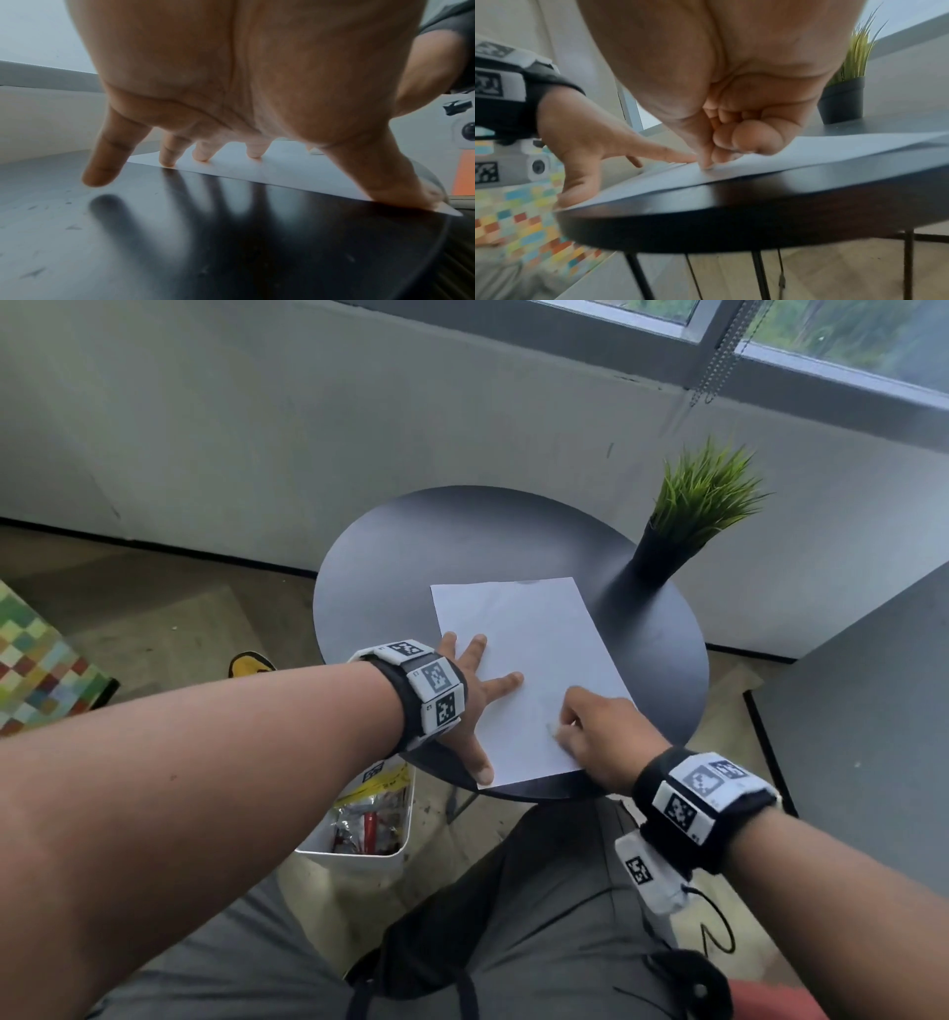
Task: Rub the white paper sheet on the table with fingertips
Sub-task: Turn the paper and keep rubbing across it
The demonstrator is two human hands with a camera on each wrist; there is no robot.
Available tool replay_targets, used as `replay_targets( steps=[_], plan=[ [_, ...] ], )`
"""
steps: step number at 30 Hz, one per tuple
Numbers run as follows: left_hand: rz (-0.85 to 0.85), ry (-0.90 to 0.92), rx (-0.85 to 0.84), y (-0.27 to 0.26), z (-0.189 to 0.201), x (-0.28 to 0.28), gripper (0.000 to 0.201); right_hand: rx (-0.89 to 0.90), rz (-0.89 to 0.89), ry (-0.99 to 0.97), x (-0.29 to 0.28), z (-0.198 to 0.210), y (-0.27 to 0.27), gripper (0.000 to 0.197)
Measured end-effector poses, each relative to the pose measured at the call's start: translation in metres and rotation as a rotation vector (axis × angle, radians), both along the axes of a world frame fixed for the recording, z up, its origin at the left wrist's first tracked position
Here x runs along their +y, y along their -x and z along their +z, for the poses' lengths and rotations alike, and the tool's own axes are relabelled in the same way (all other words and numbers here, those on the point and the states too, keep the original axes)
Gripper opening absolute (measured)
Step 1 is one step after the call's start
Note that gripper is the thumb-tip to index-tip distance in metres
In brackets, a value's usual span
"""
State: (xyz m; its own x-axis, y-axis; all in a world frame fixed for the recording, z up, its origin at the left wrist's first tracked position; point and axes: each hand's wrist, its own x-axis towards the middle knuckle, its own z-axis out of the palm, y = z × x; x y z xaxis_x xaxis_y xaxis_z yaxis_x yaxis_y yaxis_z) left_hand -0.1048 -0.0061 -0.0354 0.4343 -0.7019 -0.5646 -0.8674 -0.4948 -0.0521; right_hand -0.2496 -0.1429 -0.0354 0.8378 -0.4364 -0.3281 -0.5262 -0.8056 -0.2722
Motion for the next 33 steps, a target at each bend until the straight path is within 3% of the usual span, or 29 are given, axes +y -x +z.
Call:
replay_targets(
  steps=[2,5,11,16,21,25,26,30,33],
  plan=[
    [0.002,0.002,0.004,0.0,0.001,0.0,0.132,-0.008,0.047,0.016,0.014,-0.001,0.003,0.013],
    [-0.001,0.0,0.004,-0.001,0.0,0.0,0.131,0.0,0.286,-0.051,0.055,-0.008,0.015,0.014],
    [-0.002,-0.007,0.013,-0.001,0.001,0.0,0.132,-0.021,-0.047,-0.014,0.001,-0.004,0.002,0.012],
    [-0.011,-0.008,0.011,-0.002,-0.001,0.003,0.129,-0.005,0.307,-0.078,0.054,-0.009,0.002,0.011],
    [-0.017,-0.02,0.01,-0.002,0.001,0.002,0.13,-0.046,0.048,0.008,0.006,-0.004,-0.022,0.014],
    [-0.031,-0.01,0.001,-0.001,-0.002,0.003,0.129,-0.013,0.359,-0.065,0.048,-0.01,-0.021,0.012],
    [-0.028,-0.002,0.004,-0.001,-0.003,0.004,0.129,-0.004,0.362,-0.059,0.044,-0.008,-0.025,0.011],
    [-0.023,0.023,0.006,-0.005,-0.007,0.007,0.133,-0.066,0.091,0.033,0.002,-0.008,-0.045,0.015],
    [-0.031,0.04,-0.004,-0.009,-0.015,0.007,0.139,-0.032,0.316,0.034,0.032,-0.013,-0.04,0.024]
  ],
)
